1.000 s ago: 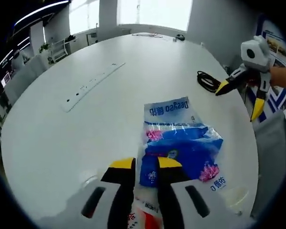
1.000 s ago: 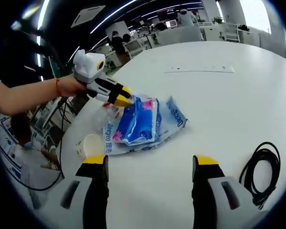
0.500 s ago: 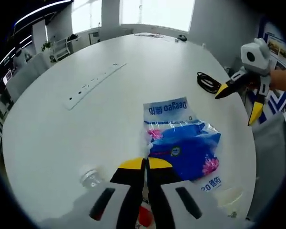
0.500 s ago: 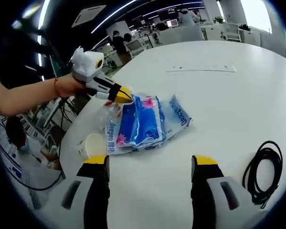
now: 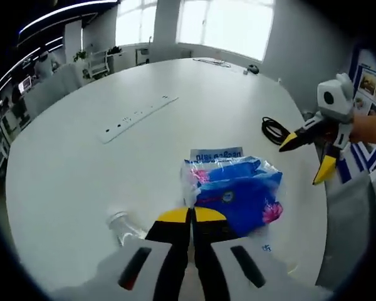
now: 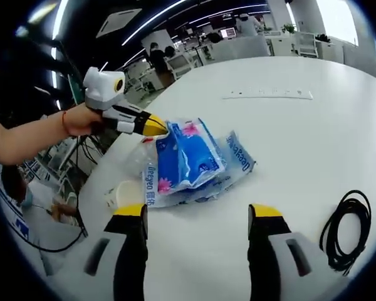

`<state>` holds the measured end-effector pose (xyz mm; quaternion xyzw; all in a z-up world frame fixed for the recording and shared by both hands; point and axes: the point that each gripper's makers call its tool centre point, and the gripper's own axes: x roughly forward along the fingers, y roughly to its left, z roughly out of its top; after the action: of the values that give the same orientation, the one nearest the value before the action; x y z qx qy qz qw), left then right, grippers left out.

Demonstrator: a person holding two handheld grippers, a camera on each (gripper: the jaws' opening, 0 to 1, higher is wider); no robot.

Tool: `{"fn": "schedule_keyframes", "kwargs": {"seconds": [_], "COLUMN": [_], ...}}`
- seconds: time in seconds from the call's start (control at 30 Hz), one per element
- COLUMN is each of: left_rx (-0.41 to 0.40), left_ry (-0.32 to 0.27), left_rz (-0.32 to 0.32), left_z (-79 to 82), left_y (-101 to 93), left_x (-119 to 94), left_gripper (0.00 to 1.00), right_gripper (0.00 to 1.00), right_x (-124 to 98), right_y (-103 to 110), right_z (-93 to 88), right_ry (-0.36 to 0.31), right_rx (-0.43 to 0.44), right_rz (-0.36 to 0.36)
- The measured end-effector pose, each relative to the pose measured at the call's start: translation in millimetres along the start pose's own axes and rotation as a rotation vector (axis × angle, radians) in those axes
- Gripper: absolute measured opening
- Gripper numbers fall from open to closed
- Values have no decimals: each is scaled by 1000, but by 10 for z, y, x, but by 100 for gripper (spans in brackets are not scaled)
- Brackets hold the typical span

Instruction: Arrange the tabletop items into an orderly group along one side of the table until the central work area is clear of visible clutter.

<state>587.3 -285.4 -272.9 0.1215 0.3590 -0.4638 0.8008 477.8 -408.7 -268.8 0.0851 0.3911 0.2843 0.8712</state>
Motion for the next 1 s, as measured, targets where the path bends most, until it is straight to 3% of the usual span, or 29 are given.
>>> {"fn": "schedule_keyframes", "kwargs": {"seconds": [0.3,0.7,0.9,1.0], "left_rx": [-93,-146,-177,-184], "left_ry": [-114,-196,-246,-261], "left_rz": [87,139,160,163], "left_z": [189,325,419,446], "left_y": [-69,-205,-321,-375], "left_x": [-192,-398,-517,-554], "left_gripper": [0,0,0,0], "right_gripper": [55,37,8,3], "right_x": [-8,-54,-157,-213], "right_y": [87,175,174,124], "right_z": [262,499,608,652], "right_ry": [-61,-128,-171,-180], "right_rx": [5,6,-19,-34], "right_rz": [8,13,-2,-22]}}
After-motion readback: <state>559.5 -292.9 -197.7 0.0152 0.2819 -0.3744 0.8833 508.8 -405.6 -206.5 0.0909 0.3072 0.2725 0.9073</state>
